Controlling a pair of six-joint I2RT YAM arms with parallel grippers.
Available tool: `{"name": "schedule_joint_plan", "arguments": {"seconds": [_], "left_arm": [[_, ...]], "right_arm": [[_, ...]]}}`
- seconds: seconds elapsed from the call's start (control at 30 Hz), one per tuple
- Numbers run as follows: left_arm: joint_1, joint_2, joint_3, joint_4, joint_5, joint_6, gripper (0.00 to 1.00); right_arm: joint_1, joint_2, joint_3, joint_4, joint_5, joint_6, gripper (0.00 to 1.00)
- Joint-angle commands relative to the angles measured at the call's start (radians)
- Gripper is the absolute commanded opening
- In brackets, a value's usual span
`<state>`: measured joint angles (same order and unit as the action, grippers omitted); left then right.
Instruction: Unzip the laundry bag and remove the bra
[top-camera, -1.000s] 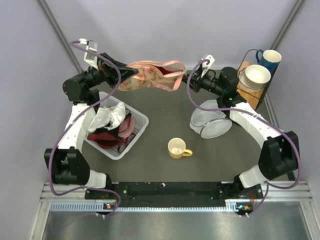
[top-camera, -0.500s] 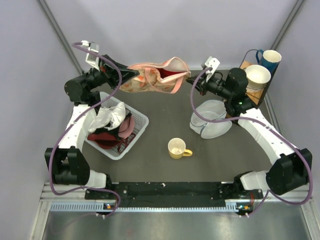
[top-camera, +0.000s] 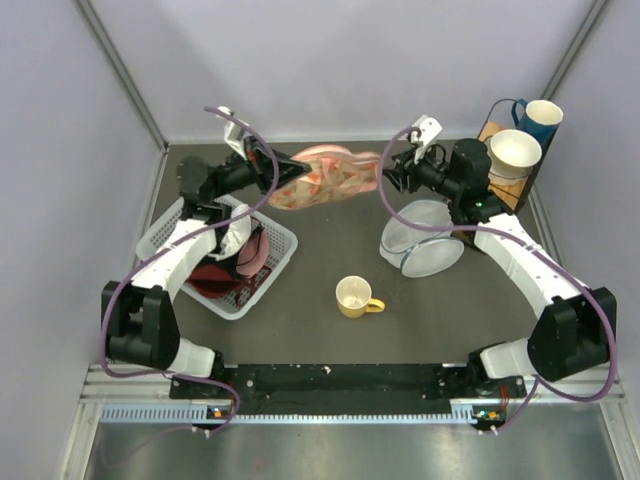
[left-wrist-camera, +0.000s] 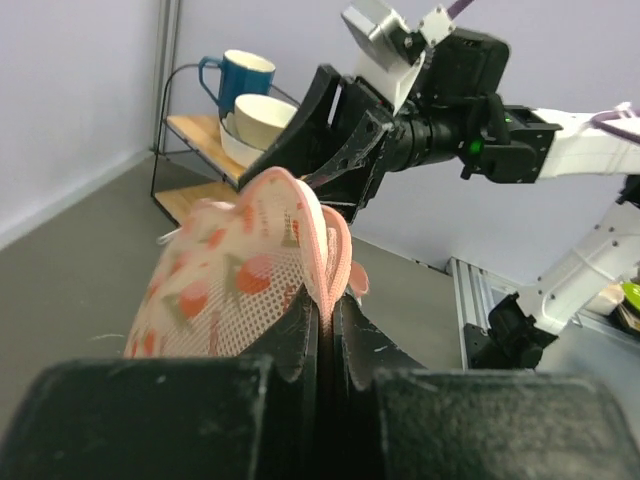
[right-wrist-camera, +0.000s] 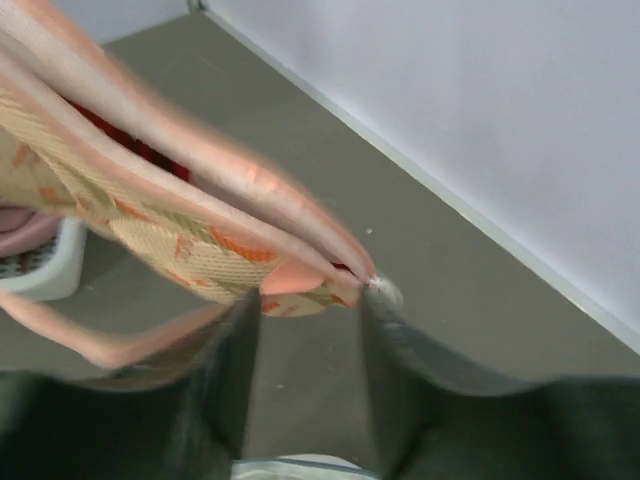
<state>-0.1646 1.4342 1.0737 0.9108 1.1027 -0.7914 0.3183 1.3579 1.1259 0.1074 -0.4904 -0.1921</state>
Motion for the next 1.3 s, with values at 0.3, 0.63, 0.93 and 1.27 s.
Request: {"name": "schedule_joint_plan", "arguments": {"seconds": [0.3,0.63,0.93,1.27], "left_arm": [[-0.242,0.127,-0.084,-0.064,-0.466,0.325,0.0],[-0.243,0.08,-0.08,-0.213,-0.4,0.443,0.0],[-0.243,0.068,-0.047,-0.25,-0.342,0.459,0.0],[-0.243,0.069,-0.029,-0.262,-0.308,0.449,0.0]], "right_arm": [[-0.039,0.055,0.164,-0.168,0.085,0.215,0.53],[-0.042,0.141,0.245,-0.311,0.049,0.209,0.74],[-0.044,0.254,0.245,-0.333,0.043,-0.115,0.74],[-0.036,0.385,0.224,-0.115,-0.112,-0.109,0.67]]}}
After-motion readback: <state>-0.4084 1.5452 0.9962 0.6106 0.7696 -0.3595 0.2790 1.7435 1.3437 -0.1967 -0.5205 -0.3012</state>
